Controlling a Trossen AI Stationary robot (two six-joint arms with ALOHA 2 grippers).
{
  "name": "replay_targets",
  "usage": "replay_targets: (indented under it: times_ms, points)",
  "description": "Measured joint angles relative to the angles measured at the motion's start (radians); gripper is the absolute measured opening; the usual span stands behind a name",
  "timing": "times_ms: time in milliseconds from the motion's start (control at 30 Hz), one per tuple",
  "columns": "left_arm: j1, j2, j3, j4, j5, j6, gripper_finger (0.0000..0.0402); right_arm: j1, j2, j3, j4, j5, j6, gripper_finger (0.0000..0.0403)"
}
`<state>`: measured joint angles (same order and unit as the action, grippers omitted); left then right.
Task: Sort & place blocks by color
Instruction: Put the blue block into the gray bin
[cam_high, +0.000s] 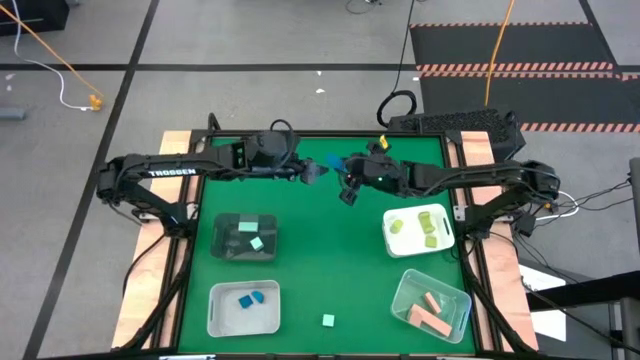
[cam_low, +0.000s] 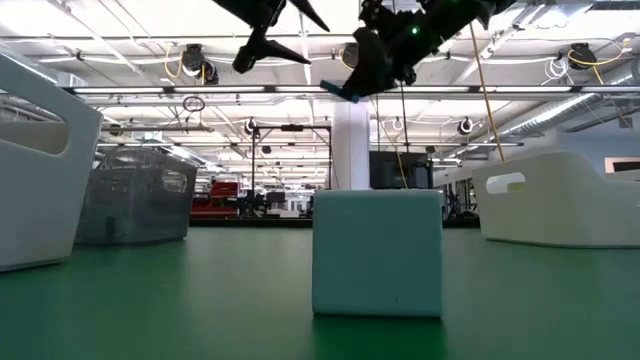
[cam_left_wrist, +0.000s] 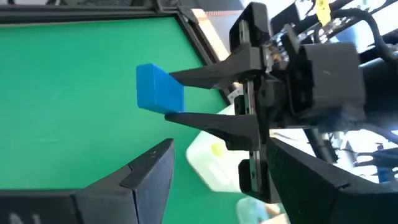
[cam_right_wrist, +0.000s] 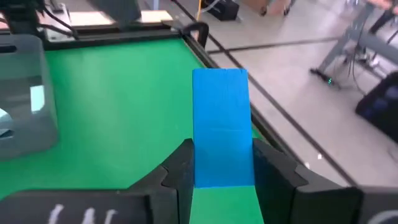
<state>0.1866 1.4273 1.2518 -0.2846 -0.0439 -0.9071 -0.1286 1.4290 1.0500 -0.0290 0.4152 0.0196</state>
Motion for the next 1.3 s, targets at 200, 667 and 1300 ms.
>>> replay_targets:
  times_ms: [200, 667, 1300]
  points:
    - [-0.033, 0.051, 0.0, 0.026, -0.065, -0.103, 0.0251, 0.034, -0.013, 0.0, 0.067, -0.002, -0.105, 0.0112]
    - [-0.049, 0.151, 0.0, 0.123, -0.127, -0.197, 0.0221, 0.092, -0.014, 0.001, 0.041, -0.023, -0.141, 0.0112]
    - [-0.058, 0.149, 0.0, 0.129, -0.13, -0.171, 0.0055, 0.086, -0.015, 0.001, -0.038, 0.006, -0.112, 0.0179]
